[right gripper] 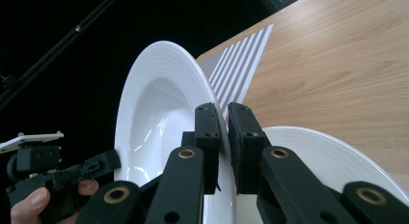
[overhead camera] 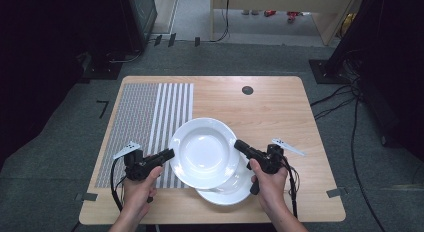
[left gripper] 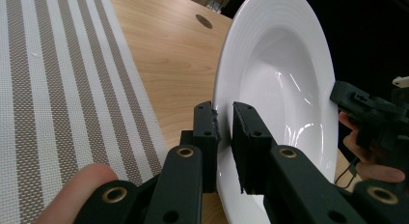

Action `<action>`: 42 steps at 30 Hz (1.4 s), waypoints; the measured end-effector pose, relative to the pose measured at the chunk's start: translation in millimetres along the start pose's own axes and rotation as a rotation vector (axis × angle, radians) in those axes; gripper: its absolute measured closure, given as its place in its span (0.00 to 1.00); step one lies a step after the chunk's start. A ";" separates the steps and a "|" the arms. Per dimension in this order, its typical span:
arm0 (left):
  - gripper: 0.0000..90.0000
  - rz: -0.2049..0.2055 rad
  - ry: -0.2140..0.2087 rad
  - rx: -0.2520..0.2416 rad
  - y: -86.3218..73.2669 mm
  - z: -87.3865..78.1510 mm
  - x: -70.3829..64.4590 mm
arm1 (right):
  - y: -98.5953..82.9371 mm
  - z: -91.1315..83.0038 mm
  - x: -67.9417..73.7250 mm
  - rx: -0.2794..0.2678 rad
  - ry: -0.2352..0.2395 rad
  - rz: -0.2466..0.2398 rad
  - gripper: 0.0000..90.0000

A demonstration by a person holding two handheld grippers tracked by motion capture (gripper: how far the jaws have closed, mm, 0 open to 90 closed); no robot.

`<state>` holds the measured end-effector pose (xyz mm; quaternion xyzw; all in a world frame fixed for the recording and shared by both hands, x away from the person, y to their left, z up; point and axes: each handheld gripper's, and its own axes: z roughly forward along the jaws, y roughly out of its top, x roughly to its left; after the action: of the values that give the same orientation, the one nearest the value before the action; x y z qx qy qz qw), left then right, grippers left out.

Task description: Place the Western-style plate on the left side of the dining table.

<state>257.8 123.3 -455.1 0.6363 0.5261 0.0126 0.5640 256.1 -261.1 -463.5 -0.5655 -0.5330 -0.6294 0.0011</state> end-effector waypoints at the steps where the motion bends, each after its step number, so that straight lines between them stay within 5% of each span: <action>1: 0.91 -0.002 -0.002 -0.003 0.4 -0.5 0.8 | 0.3 1.7 1.0 0.000 0.002 -0.001 0.94; 20: 0.91 -0.032 0.014 -0.048 19.2 -23.0 25.2 | 7.7 39.8 20.0 0.029 0.031 -0.002 0.94; 42: 0.91 -0.088 0.045 -0.117 49.2 -55.3 67.0 | 10.8 102.8 47.8 0.083 0.072 0.059 0.94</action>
<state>286.3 217.5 -437.7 0.5783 0.5644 0.0329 0.5882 318.4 -168.0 -443.6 -0.5573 -0.5414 -0.6263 0.0626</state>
